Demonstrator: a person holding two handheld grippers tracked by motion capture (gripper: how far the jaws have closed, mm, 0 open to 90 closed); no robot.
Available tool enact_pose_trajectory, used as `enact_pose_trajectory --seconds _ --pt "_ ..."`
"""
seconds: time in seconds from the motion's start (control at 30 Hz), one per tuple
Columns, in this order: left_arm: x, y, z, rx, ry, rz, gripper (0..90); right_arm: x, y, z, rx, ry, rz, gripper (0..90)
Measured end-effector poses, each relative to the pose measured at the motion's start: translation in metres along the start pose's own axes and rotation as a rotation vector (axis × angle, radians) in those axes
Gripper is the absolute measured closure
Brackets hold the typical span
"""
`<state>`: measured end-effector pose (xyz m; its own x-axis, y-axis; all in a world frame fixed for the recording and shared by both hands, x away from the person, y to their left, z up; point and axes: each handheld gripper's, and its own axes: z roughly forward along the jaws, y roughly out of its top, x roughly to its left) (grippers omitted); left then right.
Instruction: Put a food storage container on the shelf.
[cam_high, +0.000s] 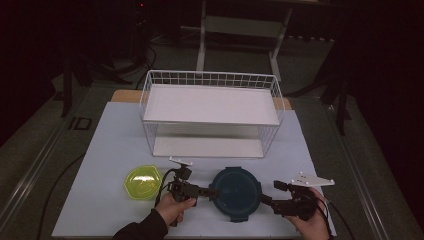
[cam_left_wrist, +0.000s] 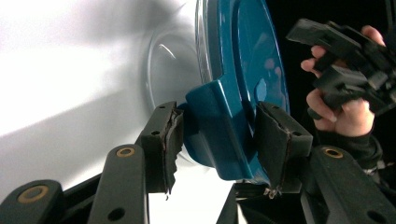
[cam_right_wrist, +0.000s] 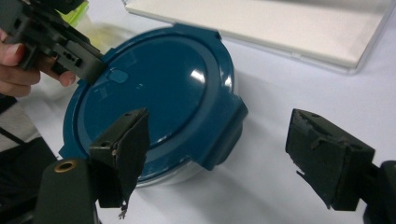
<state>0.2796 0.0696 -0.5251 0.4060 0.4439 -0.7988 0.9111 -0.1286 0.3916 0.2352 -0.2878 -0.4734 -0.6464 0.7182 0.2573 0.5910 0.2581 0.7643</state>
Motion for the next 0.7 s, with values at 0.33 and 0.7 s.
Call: enact_pose_trajectory --seconds 0.33,0.7 --pt "-0.008 -0.005 -0.002 0.0 0.012 0.143 50.3 -0.011 -0.004 0.007 0.062 0.07 0.112 28.3" --pt "-0.011 -0.009 -0.004 -0.007 0.009 0.216 50.7 -0.015 -0.005 0.012 0.101 0.162 0.187 43.6"
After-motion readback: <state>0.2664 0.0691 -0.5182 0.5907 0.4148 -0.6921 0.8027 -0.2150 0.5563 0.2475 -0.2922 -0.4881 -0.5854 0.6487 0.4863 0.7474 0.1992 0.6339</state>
